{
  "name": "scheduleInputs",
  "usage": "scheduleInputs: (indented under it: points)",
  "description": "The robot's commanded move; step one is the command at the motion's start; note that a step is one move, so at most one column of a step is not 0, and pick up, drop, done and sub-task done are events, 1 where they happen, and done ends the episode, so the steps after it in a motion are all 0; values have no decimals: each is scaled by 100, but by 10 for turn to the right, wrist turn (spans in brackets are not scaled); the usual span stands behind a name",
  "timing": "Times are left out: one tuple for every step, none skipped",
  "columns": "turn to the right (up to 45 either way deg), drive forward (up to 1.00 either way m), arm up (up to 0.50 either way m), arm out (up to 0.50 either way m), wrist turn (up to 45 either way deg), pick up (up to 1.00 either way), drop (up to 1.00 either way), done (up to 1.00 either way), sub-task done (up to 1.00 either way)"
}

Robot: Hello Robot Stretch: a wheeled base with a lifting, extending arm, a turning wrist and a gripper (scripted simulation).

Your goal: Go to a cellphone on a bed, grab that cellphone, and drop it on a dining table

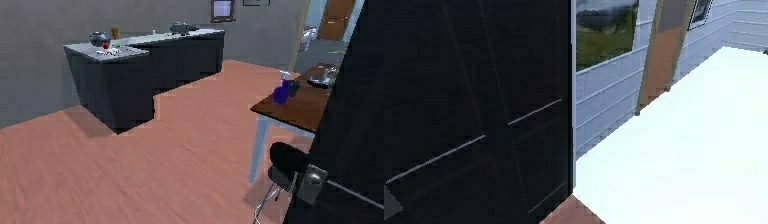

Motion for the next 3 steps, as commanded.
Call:
scheduleInputs:
  points:
    - [0, 35, 0, 0, 0, 0, 0, 0, 0]
    - [30, 0, 0, 0, 0, 0, 0, 0, 0]
    - [-450, 0, 0, 0, 0, 0, 0, 0, 0]
